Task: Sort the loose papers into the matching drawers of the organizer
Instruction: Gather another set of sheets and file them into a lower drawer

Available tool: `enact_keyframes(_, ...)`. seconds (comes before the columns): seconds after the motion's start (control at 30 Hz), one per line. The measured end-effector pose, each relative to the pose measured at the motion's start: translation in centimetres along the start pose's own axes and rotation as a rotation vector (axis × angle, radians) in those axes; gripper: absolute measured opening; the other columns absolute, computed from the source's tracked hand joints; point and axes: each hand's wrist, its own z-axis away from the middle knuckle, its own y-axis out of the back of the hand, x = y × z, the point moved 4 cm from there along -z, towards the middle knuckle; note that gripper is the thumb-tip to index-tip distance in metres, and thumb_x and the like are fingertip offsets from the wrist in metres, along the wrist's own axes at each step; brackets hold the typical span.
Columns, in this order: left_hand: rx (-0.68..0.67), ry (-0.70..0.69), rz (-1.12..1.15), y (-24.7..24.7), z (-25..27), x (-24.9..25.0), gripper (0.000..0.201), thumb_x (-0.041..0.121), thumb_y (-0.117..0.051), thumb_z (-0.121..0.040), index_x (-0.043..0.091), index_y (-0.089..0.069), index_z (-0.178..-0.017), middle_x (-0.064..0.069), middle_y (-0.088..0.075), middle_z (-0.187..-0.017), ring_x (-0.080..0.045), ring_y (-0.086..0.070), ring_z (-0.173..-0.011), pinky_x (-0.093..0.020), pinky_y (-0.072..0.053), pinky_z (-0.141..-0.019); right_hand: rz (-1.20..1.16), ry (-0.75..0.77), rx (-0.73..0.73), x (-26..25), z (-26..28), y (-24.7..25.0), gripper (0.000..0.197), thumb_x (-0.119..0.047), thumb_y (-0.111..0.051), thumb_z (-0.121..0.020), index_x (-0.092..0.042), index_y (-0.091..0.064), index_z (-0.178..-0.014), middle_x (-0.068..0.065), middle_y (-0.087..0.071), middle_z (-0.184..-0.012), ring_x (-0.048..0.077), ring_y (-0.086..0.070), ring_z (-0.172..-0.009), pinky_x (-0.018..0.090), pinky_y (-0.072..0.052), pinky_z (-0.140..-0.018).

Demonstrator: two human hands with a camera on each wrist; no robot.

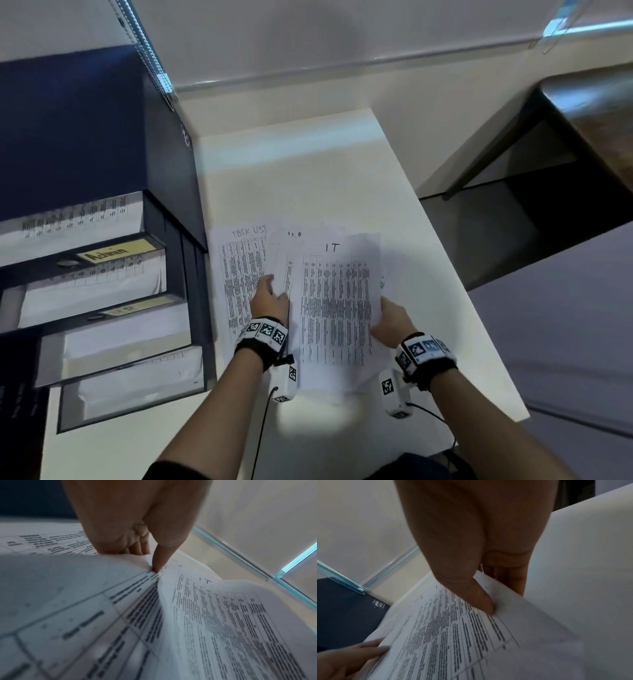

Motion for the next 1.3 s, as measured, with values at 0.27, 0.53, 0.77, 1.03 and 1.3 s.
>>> enact_keyframes(0.27, 0.005, -0.059, 0.295, 2.6, 2.1, 2.7, 0.107, 0.053, -0.078, -0.075, 0.023, -0.016, -0.156, -0.001, -0.021, -0.162, -0.019, -0.021, -0.149, -0.034, -0.020, -0.117, -0.457, 0.329, 0.004, -5.3, 0.2, 3.7, 0.027, 0.010, -0.067, -0.081, -0.016, -0.062, -0.079, 0.000, -0.065, -0.079, 0.014, -0.063, -0.073, 0.028, -0.052, -0.071)
enact_keyframes(0.53, 0.114, -0.291, 0.381, 14.3, 5.4, 5.5, 0.056, 0.033, -0.060, -0.096, 0.017, -0.040, -0.146, -0.001, -0.051, -0.144, -0.015, -0.048, -0.133, -0.035, -0.040, -0.112, -0.654, 0.429, -0.274, -13.1, 3.8, 5.5, 0.042, -0.009, -0.071, -0.086, -0.005, -0.058, -0.126, 0.012, -0.068, -0.120, 0.026, -0.068, -0.106, 0.030, -0.057, -0.082)
enact_keyframes(0.77, 0.008, -0.260, 0.336, 25.1, 10.8, 1.3, 0.081, 0.015, -0.056, -0.098, 0.034, -0.001, -0.155, 0.005, -0.056, -0.131, -0.016, -0.056, -0.121, -0.038, -0.044, -0.106, -0.608, 0.472, -0.105, -21.3, 10.2, 1.9, 0.091, -0.013, -0.064, -0.094, -0.039, -0.002, -0.155, -0.005, -0.059, -0.099, 0.000, -0.069, -0.079, 0.012, -0.053, -0.061)
enact_keyframes(1.03, -0.047, -0.118, 0.165, 35.9, 16.3, -11.4, 0.086, 0.008, -0.061, -0.093, 0.049, -0.011, -0.151, 0.017, -0.050, -0.133, -0.007, -0.052, -0.118, -0.020, -0.047, -0.096, -0.218, 0.769, -0.498, -27.7, 16.1, -11.1, 0.048, -0.002, -0.057, -0.094, -0.032, -0.062, -0.131, -0.012, -0.058, -0.137, 0.019, -0.065, -0.096, 0.042, -0.054, -0.089)
enact_keyframes(1.3, -0.253, 0.042, -0.002, 36.4, 18.1, -21.9, 0.038, 0.007, -0.056, -0.097, 0.039, -0.076, -0.096, 0.008, -0.066, -0.125, -0.014, -0.061, -0.109, -0.030, -0.044, -0.104, -0.322, 0.284, -0.890, -25.1, 17.2, -19.3, 0.041, 0.010, -0.043, -0.097, -0.011, -0.062, -0.127, -0.005, -0.036, -0.045, 0.006, -0.034, -0.034, 0.016, -0.031, -0.038)
